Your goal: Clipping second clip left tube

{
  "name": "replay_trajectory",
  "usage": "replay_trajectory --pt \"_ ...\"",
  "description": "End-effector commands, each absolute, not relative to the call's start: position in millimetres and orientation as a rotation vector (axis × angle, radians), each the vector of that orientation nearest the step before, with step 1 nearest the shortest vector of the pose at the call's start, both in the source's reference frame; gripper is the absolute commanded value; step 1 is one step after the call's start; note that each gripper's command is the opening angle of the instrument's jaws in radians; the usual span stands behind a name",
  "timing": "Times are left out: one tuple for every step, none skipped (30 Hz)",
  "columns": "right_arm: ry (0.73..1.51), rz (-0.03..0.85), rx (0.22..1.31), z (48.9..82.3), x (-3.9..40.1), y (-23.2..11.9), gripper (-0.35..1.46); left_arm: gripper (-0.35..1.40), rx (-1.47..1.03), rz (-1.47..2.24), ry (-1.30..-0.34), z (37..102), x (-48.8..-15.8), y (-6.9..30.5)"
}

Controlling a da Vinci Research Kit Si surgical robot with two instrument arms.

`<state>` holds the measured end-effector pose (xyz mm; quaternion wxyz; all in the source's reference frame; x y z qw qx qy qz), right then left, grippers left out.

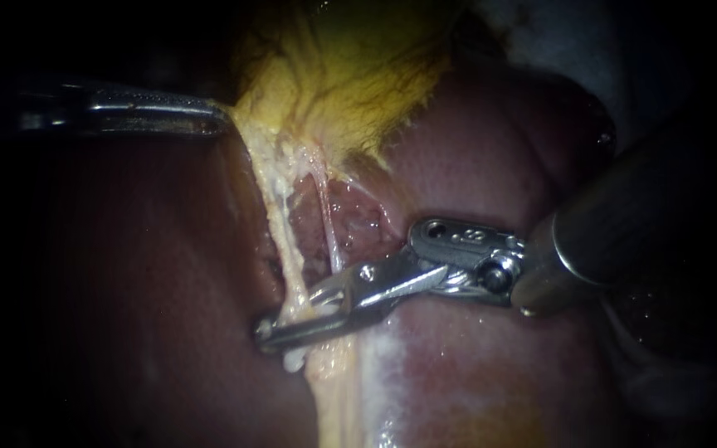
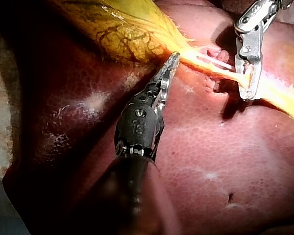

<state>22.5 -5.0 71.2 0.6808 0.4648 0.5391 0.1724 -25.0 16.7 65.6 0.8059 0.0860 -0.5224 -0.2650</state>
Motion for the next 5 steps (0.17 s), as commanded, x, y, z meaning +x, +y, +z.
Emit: replay_trajectory --pt "1.21 0.386 1.043 71.2 22.5 -5.1 -0.35 -0.35 0.184 -0.567 -1.118 65.6 -25.0 16.7" --pt "1.21 0.385 1.044 71.2 22.4 -5.1 -0.35 -0.35 0.184 -0.567 -1.118 65.7 -25.0 16.7" --pt "1.21 0.385 1.044 71.2 22.4 -5.1 -0.35 -0.35 0.184 -0.567 -1.118 65.7 -25.0 16.7" --pt "1.21 0.385 1.044 71.2 22.4 -5.1 -0.35 -0.35 0.184 -0.567 -1.118 65.7 -25.0 16.7" --pt "1.213 0.385 1.046 71.1 22.3 -5.1 -0.35 -0.35 0.184 -0.567 -1.118 65.7 -25.0 16.7"
